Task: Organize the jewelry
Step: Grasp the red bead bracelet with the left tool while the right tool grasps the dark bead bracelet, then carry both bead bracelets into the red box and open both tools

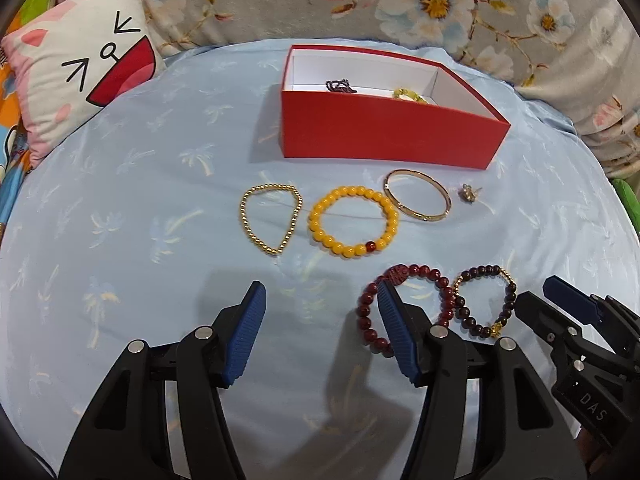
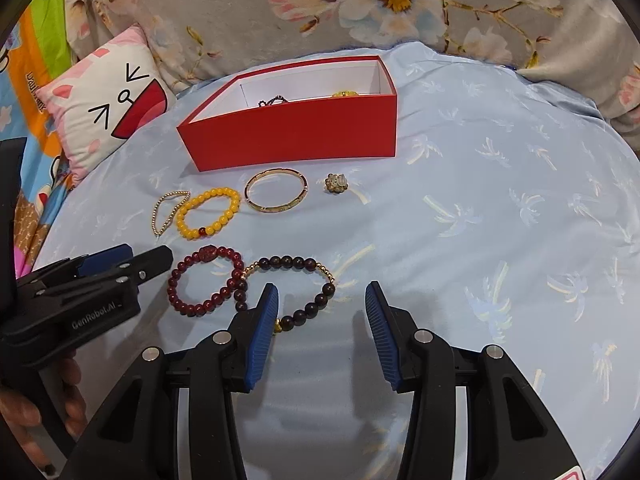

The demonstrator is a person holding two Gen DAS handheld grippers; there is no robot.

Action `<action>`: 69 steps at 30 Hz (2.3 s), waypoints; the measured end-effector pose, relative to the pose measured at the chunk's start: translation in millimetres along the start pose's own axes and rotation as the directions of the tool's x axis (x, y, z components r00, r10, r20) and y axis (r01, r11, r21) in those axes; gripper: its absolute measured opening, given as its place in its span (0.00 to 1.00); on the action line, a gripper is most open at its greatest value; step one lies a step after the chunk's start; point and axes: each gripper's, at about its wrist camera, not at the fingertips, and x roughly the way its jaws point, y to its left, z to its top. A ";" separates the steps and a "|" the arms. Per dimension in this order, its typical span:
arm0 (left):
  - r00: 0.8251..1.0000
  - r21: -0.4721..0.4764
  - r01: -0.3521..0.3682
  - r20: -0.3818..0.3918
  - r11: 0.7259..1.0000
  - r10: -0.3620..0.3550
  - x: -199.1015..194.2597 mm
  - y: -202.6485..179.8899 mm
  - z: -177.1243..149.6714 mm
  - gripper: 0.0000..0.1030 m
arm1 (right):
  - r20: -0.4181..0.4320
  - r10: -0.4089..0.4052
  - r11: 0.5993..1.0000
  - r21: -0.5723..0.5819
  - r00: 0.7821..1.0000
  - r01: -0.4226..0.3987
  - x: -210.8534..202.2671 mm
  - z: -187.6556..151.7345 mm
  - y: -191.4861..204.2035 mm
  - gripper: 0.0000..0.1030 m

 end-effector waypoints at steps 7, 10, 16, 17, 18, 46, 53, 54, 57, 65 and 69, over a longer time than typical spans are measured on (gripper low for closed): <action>1.000 0.026 -0.006 -0.012 1.000 0.006 14.2 -12.2 -2.3 0.52 | -0.016 -0.016 1.000 -0.010 1.000 0.015 13.2 0.4 0.1 0.43; 0.999 0.050 -0.033 0.005 0.998 0.033 15.7 -16.5 -3.3 0.52 | -0.025 -0.019 1.000 -0.012 0.999 0.019 18.4 -0.7 0.2 0.42; 0.998 0.083 -0.053 0.029 0.995 0.050 16.0 -21.4 -5.7 0.45 | -0.019 -0.050 0.998 -0.040 0.999 0.049 20.4 -2.4 5.4 0.35; 0.998 0.087 -0.053 0.031 0.995 0.050 15.8 -21.9 -5.8 0.43 | -0.019 -0.055 0.997 -0.046 0.998 0.054 20.4 -2.7 6.0 0.33; 0.998 0.091 -0.050 0.032 0.995 0.047 15.6 -22.1 -5.8 0.40 | -0.019 -0.060 0.997 -0.050 0.998 0.059 20.2 -2.6 5.8 0.29; 0.997 0.066 0.020 0.080 0.998 -0.025 -28.9 -15.5 29.8 0.07 | 0.077 0.010 1.000 -0.013 0.997 -0.009 -20.9 33.9 4.7 0.08; 0.989 0.057 0.014 0.144 0.998 -0.022 -45.6 -10.4 58.9 0.07 | 0.137 0.017 1.000 -0.020 0.990 -0.014 -34.0 59.9 2.4 0.08; 0.988 0.053 0.017 0.153 0.998 -0.025 -47.3 -9.0 64.2 0.07 | 0.146 0.016 1.000 -0.021 0.989 -0.013 -35.1 64.4 1.8 0.08; 0.983 0.043 0.015 0.181 0.999 -0.023 -51.0 -5.2 80.9 0.07 | 0.172 0.019 1.000 -0.021 0.985 -0.016 -37.9 78.8 -0.4 0.08; 0.971 0.057 -0.011 0.239 0.998 -0.003 -44.9 -10.9 130.6 0.07 | 0.227 0.029 0.999 -0.022 0.974 -0.025 -29.5 129.2 -1.8 0.08; 0.970 0.056 -0.017 0.244 0.998 0.003 -31.4 -15.2 154.1 0.07 | 0.241 0.038 0.999 -0.017 0.970 -0.035 -19.0 153.6 -2.1 0.08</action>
